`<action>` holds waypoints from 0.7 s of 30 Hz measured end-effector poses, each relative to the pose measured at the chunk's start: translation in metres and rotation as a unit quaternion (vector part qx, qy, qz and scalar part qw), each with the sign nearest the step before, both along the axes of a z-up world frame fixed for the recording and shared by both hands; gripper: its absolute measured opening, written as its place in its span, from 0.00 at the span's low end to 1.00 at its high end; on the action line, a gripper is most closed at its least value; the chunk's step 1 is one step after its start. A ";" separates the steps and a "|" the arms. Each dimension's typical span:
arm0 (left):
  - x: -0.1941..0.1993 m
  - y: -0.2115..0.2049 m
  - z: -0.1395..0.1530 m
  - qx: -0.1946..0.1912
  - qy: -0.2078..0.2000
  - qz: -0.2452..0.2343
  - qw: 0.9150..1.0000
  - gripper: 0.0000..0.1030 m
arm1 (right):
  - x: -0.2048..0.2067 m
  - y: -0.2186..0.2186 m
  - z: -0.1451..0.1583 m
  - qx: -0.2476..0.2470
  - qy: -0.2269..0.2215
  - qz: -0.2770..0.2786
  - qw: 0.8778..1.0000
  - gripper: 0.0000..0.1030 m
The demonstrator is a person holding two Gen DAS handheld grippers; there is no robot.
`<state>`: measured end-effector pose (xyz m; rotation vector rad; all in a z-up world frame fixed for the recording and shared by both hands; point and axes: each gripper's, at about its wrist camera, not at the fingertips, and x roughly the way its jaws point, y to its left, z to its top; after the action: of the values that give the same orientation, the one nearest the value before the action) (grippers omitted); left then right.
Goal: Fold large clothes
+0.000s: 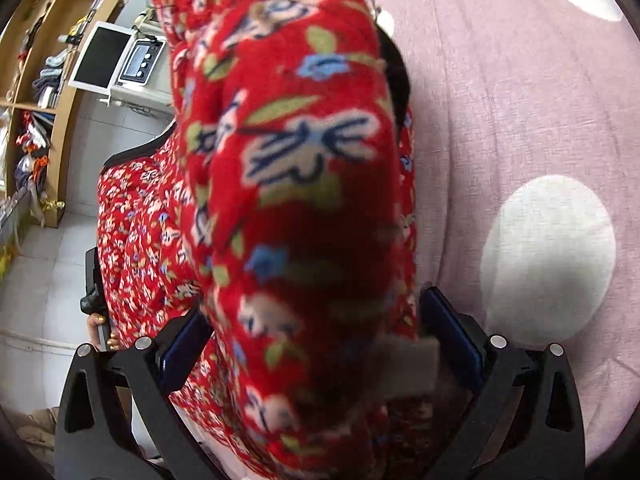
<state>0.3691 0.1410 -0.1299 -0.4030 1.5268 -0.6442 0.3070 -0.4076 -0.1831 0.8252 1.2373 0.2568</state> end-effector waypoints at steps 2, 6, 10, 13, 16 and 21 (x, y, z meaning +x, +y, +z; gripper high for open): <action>0.000 -0.004 0.000 0.005 0.000 0.008 1.000 0.95 | 0.004 0.003 0.000 -0.011 0.010 0.005 1.000 0.96; -0.003 -0.012 0.008 0.010 -0.005 0.028 1.000 0.87 | 0.013 0.007 0.004 -0.004 0.018 0.009 1.000 0.77; -0.017 -0.025 0.026 0.008 -0.012 0.047 0.999 0.65 | 0.013 0.009 0.014 -0.001 0.023 0.003 1.000 0.55; -0.022 -0.027 0.039 0.003 -0.012 0.063 0.998 0.52 | 0.013 0.014 0.033 -0.018 0.032 0.005 0.999 0.45; -0.031 -0.029 0.059 -0.001 -0.025 0.064 0.998 0.45 | 0.010 0.021 0.054 -0.025 0.032 0.008 0.999 0.42; -0.045 -0.033 0.101 -0.016 -0.051 0.061 0.997 0.41 | 0.009 0.027 0.108 -0.034 0.006 0.030 0.999 0.40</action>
<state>0.3241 0.1080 -0.0286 -0.4770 1.3853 -0.5853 0.3165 -0.3802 -0.0753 0.7339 1.2759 0.2569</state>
